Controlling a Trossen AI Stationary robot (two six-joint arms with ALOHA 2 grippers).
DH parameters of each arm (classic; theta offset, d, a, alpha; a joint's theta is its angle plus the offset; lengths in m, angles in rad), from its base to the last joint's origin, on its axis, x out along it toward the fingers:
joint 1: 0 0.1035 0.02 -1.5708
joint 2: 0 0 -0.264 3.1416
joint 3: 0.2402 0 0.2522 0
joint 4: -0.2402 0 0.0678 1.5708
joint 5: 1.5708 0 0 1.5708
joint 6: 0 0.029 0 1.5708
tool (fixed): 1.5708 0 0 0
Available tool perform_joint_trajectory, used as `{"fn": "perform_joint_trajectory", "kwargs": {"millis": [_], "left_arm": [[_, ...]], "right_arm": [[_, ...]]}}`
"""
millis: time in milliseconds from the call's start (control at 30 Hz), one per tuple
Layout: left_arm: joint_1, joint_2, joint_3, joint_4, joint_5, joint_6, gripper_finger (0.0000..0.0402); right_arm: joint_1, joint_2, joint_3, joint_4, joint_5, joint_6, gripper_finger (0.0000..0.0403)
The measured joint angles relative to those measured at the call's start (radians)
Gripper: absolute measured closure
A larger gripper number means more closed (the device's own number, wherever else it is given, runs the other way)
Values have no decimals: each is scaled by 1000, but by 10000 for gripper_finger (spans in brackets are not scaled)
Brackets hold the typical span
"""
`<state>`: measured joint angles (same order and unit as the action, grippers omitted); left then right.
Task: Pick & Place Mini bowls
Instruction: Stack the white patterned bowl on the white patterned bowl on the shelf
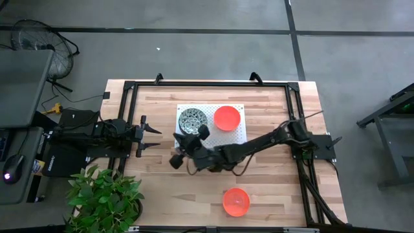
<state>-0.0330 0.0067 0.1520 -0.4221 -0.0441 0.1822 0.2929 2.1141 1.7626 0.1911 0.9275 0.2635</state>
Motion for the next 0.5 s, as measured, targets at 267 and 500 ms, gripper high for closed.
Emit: {"fn": "perform_joint_trajectory", "kwargs": {"millis": [267, 500], "left_arm": [[0, 0, 0, 0, 0, 0, 176], [0, 0, 0, 0, 0, 0, 176]], "right_arm": [[-15, 99, 196, -311, 153, 215, 403], [-25, 98, 197, -344, 227, 312, 403]]}}
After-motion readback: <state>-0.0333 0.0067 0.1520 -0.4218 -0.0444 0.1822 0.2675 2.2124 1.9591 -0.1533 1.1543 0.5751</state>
